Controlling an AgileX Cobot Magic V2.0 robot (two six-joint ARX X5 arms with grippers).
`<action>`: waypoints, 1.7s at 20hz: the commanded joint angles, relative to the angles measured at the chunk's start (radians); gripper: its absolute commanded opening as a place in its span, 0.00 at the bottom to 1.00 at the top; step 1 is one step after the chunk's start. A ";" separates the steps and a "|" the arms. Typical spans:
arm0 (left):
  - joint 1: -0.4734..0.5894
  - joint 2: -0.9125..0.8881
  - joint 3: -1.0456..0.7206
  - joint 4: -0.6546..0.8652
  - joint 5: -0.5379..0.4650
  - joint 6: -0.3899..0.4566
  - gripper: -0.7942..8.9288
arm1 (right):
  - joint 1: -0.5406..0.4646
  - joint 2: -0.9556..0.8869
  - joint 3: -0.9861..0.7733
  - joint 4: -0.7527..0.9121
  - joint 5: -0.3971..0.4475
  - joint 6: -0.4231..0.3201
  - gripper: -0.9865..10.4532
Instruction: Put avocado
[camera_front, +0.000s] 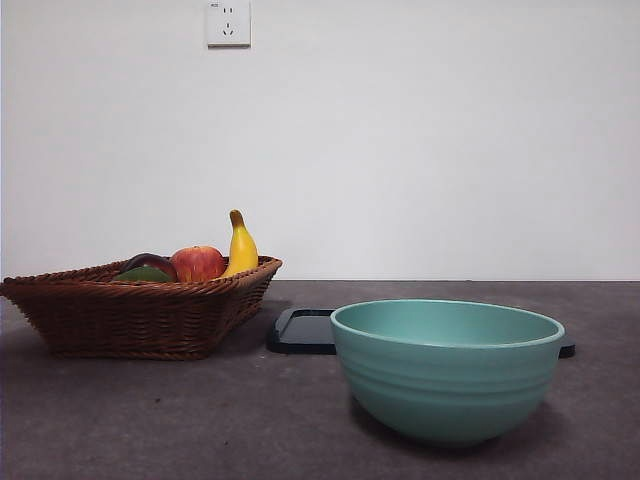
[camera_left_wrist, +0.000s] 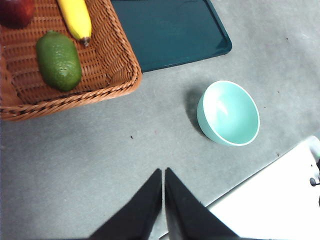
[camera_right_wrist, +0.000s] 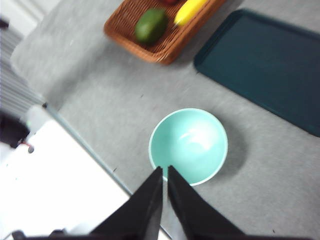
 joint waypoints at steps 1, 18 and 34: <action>-0.004 0.006 0.024 0.011 0.003 0.019 0.10 | 0.014 0.004 0.018 0.005 -0.001 -0.021 0.09; -0.005 0.042 0.024 0.116 -0.042 -0.016 0.50 | 0.014 0.010 0.018 0.005 0.007 -0.016 0.39; -0.119 0.576 0.025 0.478 -0.375 -0.067 0.50 | 0.014 0.044 0.018 0.004 0.008 -0.013 0.39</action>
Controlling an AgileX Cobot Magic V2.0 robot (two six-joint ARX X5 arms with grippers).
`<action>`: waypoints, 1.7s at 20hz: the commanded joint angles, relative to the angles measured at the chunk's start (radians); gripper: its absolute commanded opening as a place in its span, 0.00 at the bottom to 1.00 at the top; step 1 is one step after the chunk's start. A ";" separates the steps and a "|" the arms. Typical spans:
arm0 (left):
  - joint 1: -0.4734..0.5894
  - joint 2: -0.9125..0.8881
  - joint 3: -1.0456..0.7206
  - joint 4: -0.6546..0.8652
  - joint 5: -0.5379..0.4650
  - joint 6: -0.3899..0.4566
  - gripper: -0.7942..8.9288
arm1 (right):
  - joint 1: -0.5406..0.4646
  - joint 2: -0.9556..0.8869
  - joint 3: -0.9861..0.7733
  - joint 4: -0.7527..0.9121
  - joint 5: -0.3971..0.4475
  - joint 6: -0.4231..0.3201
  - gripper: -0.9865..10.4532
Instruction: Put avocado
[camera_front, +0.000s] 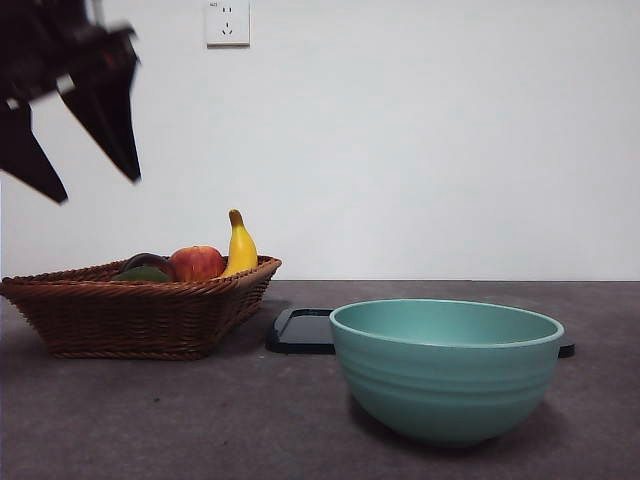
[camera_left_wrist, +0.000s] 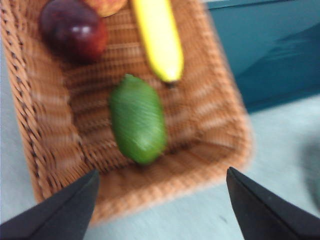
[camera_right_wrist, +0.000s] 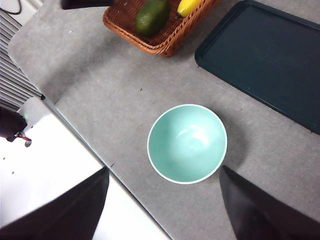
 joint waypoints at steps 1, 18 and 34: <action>-0.010 0.086 0.024 0.057 -0.042 -0.003 0.50 | 0.006 0.011 0.018 0.004 0.001 -0.005 0.39; -0.024 0.380 0.024 0.243 -0.105 -0.003 0.42 | 0.006 0.020 0.018 0.007 0.000 -0.004 0.39; -0.380 0.097 0.199 -0.056 0.113 -0.003 0.26 | 0.006 0.020 0.018 0.019 0.009 -0.004 0.39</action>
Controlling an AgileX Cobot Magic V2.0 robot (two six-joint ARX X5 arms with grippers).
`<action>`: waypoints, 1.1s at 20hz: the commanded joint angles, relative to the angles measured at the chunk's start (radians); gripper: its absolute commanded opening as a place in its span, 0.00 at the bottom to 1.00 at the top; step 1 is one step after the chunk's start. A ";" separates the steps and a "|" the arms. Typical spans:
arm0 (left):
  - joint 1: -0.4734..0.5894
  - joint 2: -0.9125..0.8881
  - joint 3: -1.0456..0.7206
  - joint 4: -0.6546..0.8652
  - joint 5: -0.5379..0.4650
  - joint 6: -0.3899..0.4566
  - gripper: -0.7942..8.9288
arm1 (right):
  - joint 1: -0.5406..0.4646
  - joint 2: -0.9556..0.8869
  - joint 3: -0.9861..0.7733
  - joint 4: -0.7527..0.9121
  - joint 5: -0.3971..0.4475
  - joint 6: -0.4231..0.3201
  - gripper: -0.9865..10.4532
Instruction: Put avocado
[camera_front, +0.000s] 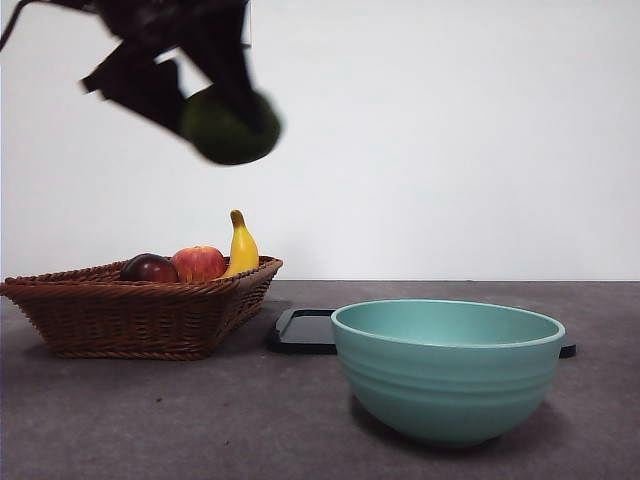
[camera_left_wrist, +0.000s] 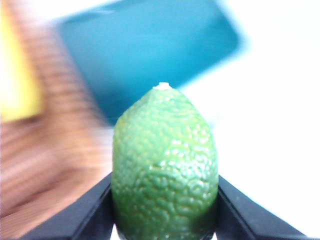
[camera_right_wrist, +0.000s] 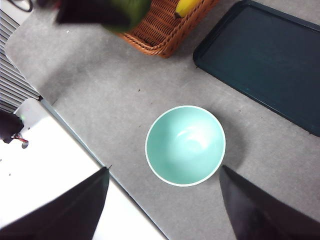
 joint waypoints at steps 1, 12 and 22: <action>-0.114 0.028 0.017 0.011 0.007 -0.003 0.26 | 0.006 0.008 0.018 0.008 0.002 -0.004 0.39; -0.365 0.304 0.017 0.163 -0.075 0.030 0.26 | 0.006 0.008 0.018 0.005 0.002 -0.004 0.39; -0.380 0.433 0.017 0.229 -0.101 0.035 0.40 | 0.006 0.008 0.018 0.005 0.002 -0.004 0.39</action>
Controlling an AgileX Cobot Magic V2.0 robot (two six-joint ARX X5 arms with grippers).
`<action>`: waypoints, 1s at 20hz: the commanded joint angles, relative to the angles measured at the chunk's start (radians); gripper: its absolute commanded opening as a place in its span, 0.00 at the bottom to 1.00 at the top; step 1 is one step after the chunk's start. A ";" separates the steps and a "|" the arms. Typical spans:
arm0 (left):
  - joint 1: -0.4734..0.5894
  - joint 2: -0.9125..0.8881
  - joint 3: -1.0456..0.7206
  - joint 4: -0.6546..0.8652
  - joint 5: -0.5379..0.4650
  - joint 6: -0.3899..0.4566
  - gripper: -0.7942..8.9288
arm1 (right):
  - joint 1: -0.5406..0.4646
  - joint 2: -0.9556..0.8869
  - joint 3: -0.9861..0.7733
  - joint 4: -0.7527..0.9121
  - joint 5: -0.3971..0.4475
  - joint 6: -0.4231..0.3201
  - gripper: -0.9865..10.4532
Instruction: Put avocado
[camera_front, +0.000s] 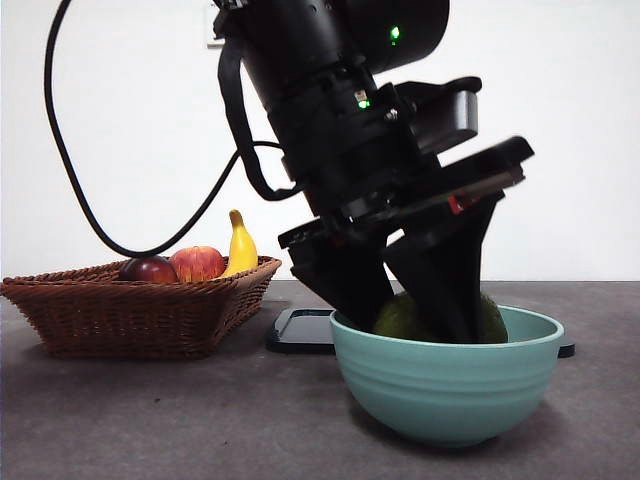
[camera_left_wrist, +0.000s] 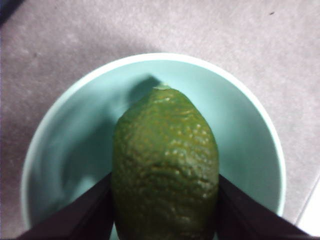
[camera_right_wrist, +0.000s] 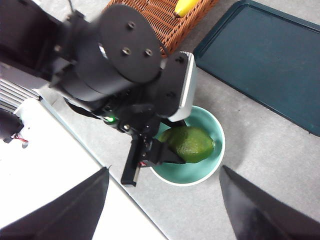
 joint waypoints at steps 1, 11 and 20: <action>-0.014 0.026 0.017 0.019 -0.003 0.008 0.41 | 0.006 0.008 0.018 0.005 0.002 -0.005 0.39; -0.016 -0.010 0.077 -0.045 -0.002 0.000 0.41 | 0.006 0.008 0.018 0.005 0.002 -0.005 0.39; 0.160 -0.295 0.098 -0.094 -0.003 -0.030 0.41 | 0.006 0.008 0.018 0.003 0.047 -0.005 0.39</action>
